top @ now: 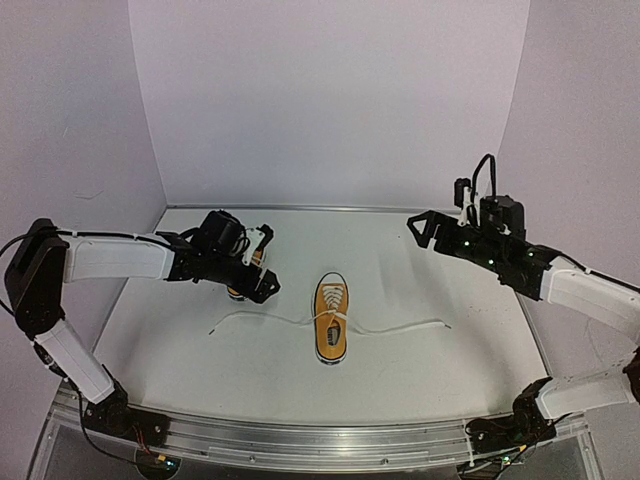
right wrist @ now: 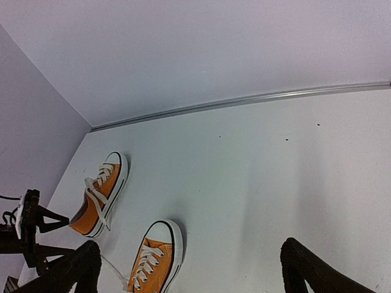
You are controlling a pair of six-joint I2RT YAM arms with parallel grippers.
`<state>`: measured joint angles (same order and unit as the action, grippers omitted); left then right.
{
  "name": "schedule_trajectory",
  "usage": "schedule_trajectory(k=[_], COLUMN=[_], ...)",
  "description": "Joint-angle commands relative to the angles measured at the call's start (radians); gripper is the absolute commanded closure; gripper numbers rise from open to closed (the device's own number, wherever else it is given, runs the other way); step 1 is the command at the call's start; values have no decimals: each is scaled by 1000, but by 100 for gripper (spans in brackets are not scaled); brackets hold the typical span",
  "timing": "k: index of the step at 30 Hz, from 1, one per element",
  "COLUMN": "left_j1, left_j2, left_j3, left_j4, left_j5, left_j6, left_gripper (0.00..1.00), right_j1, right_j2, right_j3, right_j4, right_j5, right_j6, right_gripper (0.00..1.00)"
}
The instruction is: Tie the shoes
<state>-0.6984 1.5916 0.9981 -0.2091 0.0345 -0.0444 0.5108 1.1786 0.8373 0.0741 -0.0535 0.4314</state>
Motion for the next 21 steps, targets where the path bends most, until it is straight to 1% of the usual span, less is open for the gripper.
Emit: schedule_trajectory(k=[1,3,5,7,9,11,13,17,21], left_j1=[4,4,4,4,5,3,-2,-13,-14], left_j2=[-26,-49,-46,-23,19,49,64,75,164], left_j3=[60,41,23,46,115,133,102,45,113], left_j4=[107,139,195,211,84,-4,-13,-12,-122], left_j5=[93,124,139,151,221,251,265,312,338], left_j6=[79,79,117,124,206,291,361,497,593], left_gripper=[0,0,0,0,0,0,0,2,6], right_j1=[-5,-3,-4,-4,-4,-4,-5,-4,-3], right_j2=[11,14,32,72,113,145,159,163,159], right_j3=[28,28,37,65,112,145,137,108,87], right_j4=[150,182,200,204,166,133,132,147,150], right_j5=[-94,-76,-71,-74,-74,-125,-204,-294,-329], right_j6=[-45,-48,-68,-95,-110,-146,-175,-190,-191], right_gripper=[2,2,2,2,2,2,2,2,2])
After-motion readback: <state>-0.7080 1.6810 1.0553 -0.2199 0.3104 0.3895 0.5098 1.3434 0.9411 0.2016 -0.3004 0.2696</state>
